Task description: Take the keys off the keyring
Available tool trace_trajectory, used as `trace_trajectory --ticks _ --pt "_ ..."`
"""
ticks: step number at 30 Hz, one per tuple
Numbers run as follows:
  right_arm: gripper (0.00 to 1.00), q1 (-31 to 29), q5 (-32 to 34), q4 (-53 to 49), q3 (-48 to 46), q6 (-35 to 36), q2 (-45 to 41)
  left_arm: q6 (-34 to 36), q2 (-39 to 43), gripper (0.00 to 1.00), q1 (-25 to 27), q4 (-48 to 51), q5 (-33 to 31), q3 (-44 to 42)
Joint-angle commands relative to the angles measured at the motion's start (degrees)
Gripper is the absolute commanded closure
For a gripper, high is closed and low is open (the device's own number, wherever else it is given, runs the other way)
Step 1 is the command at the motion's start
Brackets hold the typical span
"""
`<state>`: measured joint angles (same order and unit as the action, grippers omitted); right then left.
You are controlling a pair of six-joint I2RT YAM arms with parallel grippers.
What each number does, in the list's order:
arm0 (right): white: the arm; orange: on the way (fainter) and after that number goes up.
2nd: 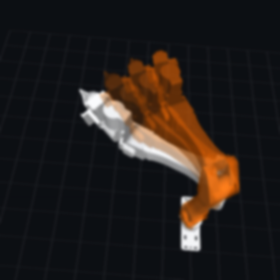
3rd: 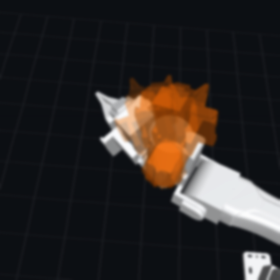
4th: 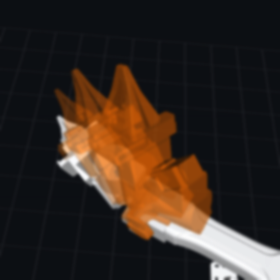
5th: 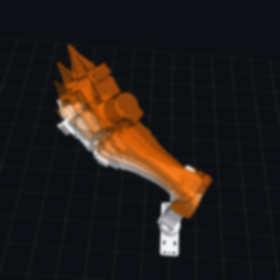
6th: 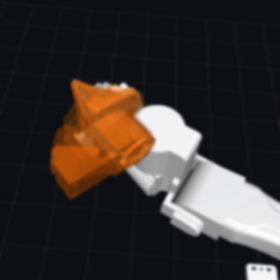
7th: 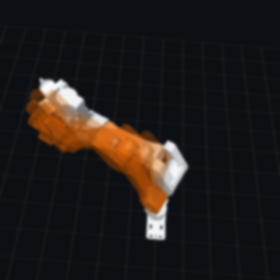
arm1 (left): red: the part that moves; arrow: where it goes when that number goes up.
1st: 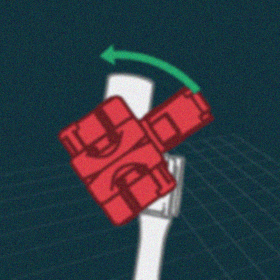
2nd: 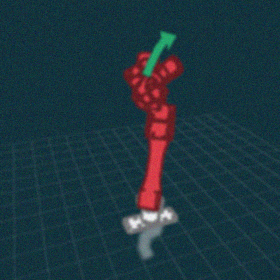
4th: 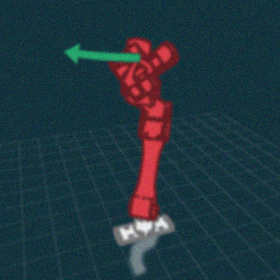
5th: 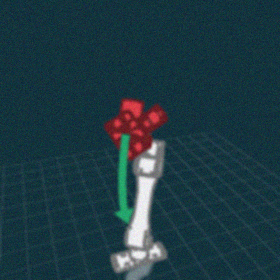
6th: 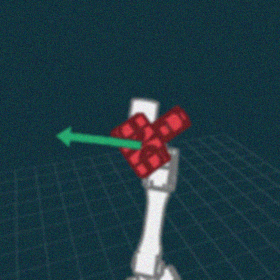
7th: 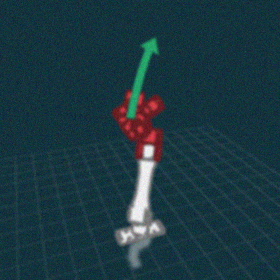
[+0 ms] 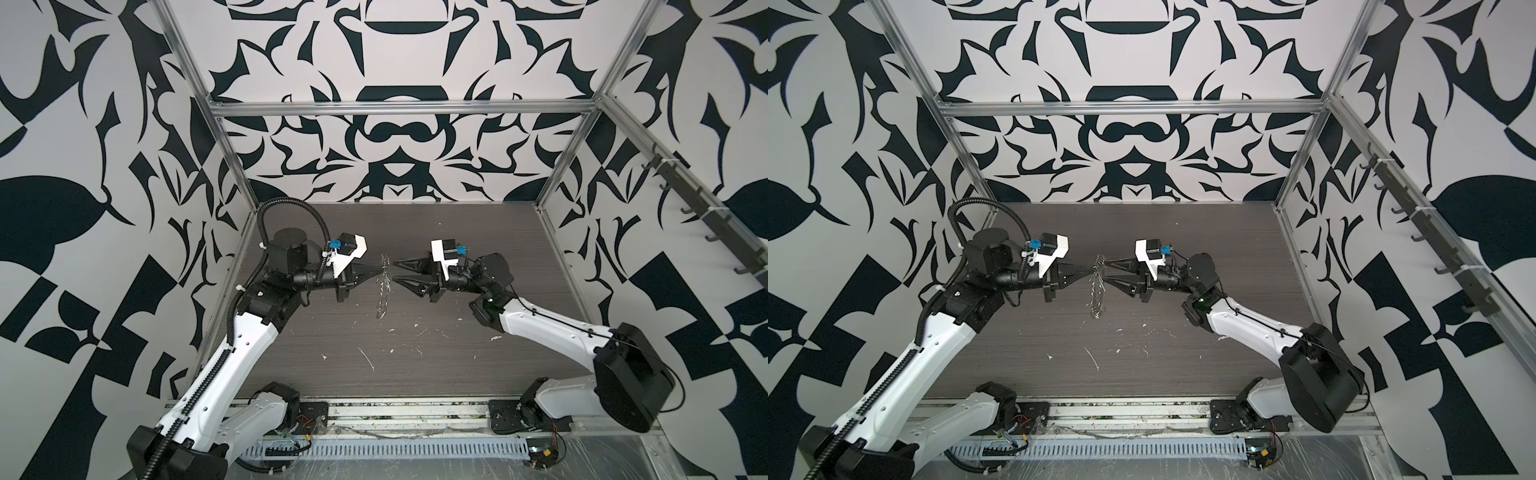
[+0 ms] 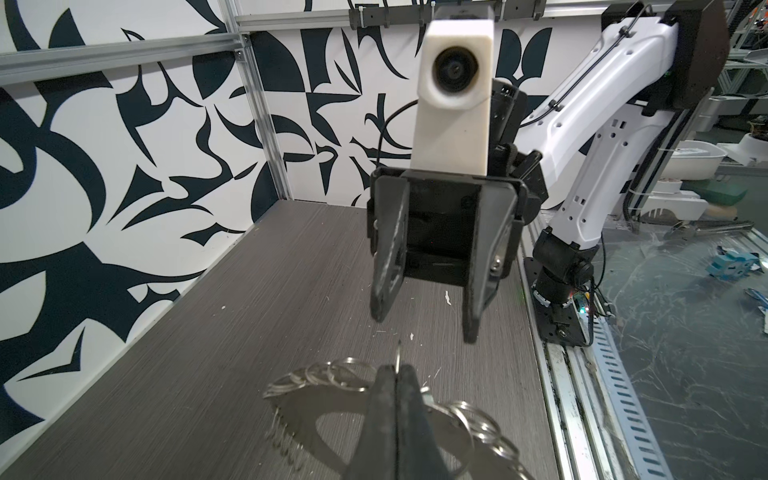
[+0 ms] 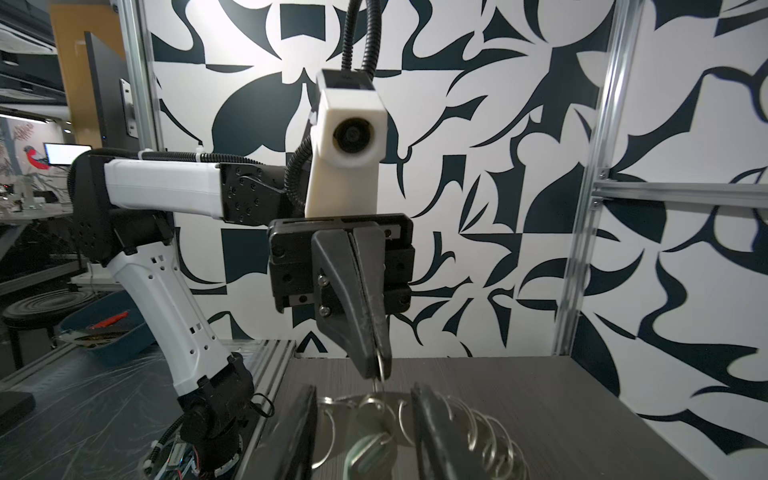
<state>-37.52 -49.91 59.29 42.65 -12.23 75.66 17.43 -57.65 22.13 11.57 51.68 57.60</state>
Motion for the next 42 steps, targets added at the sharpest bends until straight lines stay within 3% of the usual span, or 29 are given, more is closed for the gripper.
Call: trace_trajectory --ticks 1,10,23,33,39,42 --pt "0.58 0.32 2.22 -6.51 -0.97 6.2 -3.05 0.33 0.79 1.0 -0.09 -1.73 1.48 0.09" --pt "0.58 -1.28 4.68 -13.33 -1.69 12.09 -5.0 1.09 1.62 1.0 -0.09 -5.93 1.47 -1.65" --pt "0.59 -1.33 9.33 -14.8 -4.94 15.16 -8.74 31.19 9.17 1.0 -0.05 -14.06 -3.06 -12.38" --pt "0.6 -1.39 10.9 -18.9 -5.8 18.26 -11.53 42.44 12.83 1.0 0.18 -15.91 -6.51 -15.54" --pt "0.6 -1.37 12.09 -20.44 -6.34 19.82 -12.41 49.82 15.77 1.0 2.78 -19.15 -14.05 -18.16" --pt "0.6 -1.39 12.47 -20.76 -6.49 20.18 -12.71 49.43 16.12 1.0 2.94 -17.03 -14.29 -16.6"
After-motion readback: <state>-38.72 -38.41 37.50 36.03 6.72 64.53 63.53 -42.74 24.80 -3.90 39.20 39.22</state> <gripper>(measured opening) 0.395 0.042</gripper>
